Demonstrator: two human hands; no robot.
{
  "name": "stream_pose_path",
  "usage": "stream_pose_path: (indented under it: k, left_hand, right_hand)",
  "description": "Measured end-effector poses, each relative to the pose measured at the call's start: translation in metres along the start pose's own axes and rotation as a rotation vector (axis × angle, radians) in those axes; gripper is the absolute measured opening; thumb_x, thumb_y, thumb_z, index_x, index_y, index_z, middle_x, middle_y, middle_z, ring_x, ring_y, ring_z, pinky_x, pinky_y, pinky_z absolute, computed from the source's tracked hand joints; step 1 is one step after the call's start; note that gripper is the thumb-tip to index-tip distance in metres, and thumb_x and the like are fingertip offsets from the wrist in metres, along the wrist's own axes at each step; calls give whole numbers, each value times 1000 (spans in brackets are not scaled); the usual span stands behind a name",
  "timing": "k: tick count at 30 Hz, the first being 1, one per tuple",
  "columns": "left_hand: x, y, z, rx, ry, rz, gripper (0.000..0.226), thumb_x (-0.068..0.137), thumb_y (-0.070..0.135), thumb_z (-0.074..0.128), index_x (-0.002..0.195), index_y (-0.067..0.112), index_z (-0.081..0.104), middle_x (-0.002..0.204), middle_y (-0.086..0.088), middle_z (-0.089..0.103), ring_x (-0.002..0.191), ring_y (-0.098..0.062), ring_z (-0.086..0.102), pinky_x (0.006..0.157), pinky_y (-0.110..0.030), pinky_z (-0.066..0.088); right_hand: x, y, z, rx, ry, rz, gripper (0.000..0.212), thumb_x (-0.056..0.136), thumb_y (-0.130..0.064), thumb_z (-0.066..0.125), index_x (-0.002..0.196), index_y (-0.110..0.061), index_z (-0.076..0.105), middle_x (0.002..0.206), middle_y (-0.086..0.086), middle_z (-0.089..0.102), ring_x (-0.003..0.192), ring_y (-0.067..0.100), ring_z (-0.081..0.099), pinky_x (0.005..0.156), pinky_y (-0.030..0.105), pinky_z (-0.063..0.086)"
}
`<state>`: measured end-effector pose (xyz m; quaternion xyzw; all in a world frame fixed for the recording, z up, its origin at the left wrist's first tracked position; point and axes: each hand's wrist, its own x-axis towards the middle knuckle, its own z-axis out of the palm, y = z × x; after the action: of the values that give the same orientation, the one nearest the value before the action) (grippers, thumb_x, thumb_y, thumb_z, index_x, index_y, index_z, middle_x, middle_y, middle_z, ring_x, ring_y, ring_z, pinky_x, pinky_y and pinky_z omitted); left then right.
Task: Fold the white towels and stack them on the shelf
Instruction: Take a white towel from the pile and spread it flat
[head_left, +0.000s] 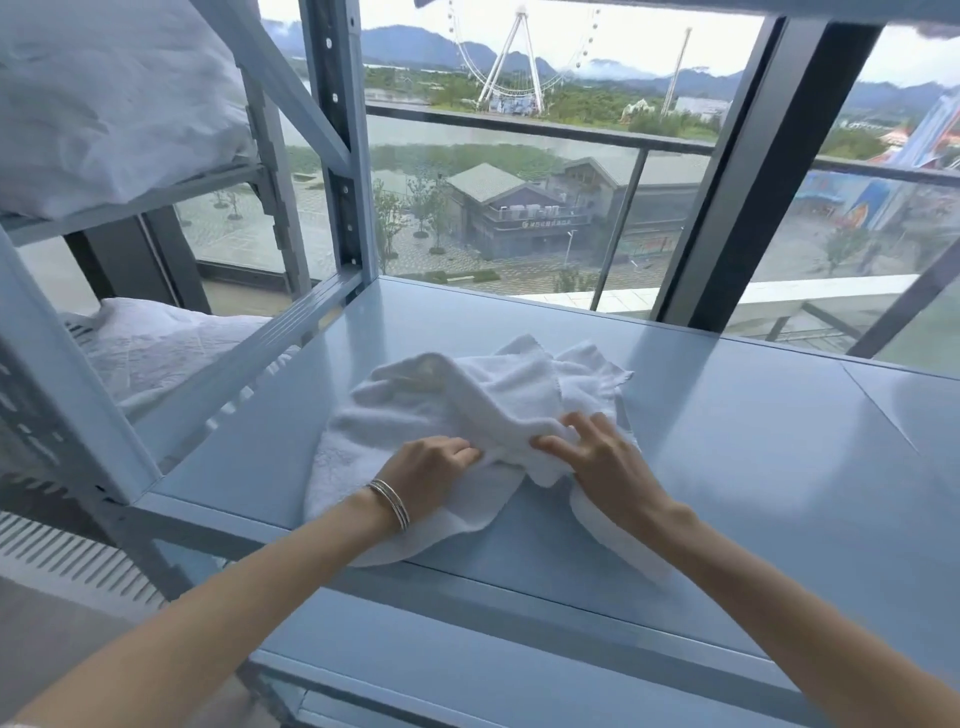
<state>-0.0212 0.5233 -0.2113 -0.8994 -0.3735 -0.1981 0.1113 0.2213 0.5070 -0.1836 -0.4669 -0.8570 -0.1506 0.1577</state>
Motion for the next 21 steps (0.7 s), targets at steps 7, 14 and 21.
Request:
stream_pose_path:
  k: [7,14,21]
  left_hand:
    - [-16,-30,-10,-1,57,171,25,77,2,41,86,18,58,77,-1,66,64,-20,63,49,-25,50]
    - [2,-10,-2,255,106,-66,18,67,9,46,65,22,58,61,3,56,52,-19,57,48,-26,42]
    - [25,35,19,165,99,-109,16,75,11,51,71,23,60,68,6,57,64,-17,58,47,-26,40]
  right_hand:
    - [3,17,-7,-86,105,-2,64,48,13,74,102,-22,69,93,11,61,69,32,58,53,33,48]
    - [5,-13,7,-7,19,17,75,46,-8,85,110,-26,50,96,10,59,69,31,59,42,31,46]
    - [17,-4,7,73,-15,-46,54,59,5,72,96,-24,45,101,15,55,67,33,60,37,32,41]
